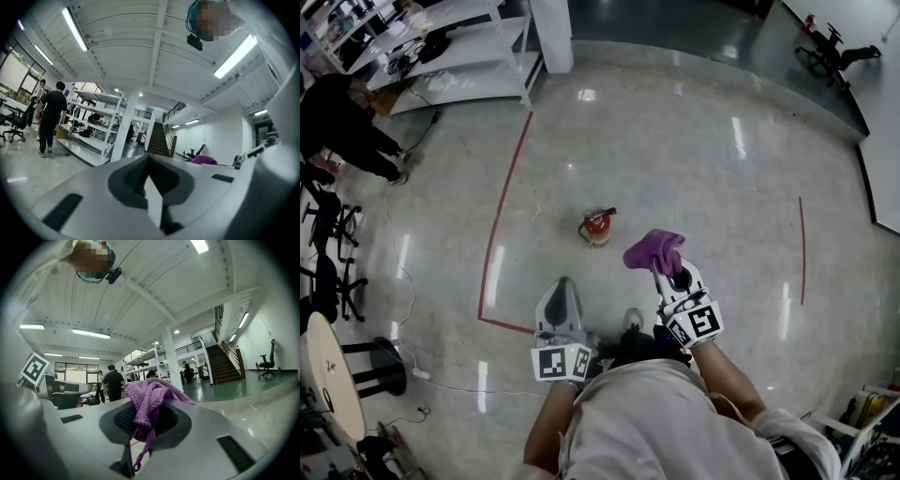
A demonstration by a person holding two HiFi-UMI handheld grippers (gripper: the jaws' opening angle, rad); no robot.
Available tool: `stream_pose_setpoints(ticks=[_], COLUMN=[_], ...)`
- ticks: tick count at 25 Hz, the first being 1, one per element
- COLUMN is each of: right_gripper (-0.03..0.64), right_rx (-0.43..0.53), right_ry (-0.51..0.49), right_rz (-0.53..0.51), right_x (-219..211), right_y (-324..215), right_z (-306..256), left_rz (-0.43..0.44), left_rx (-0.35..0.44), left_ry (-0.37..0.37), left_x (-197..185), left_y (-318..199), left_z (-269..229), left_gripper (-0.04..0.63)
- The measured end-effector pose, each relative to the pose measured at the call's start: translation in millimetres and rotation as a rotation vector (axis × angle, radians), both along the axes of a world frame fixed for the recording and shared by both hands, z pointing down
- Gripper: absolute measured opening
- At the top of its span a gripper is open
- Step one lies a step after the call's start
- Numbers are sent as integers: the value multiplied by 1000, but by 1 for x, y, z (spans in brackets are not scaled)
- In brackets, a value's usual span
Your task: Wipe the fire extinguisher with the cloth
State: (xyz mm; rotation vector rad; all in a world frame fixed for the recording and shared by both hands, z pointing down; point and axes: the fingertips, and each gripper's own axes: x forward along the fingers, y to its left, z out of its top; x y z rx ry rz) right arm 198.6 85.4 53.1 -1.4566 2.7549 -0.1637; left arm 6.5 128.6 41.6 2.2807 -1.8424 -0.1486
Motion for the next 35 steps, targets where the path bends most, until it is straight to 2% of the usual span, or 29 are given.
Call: stream_pose_setpoints(ticks=[9, 19, 23, 27, 35], right_gripper=[49, 49, 49, 49, 49], right_rx=[-8, -61, -64, -37, -54], right_ry=[42, 88, 141, 189, 274], right_rz=[-25, -33, -51, -55, -36], right_x=[4, 5, -10, -25, -42], right_y=[-23, -80, -99, -121, -158], right_z=[17, 100, 158, 235, 389], left_rz=[0, 31, 55, 62, 46], left_rx=[-13, -31, -11, -21, -34], left_ry=[-29, -56, -114, -64, -30], left_x=[-5, -17, -31, -46, -73], left_y=[-28, -74, -94, -112, -152], left_z=[9, 49, 99, 186, 335], left_gripper=[4, 5, 5, 5, 3])
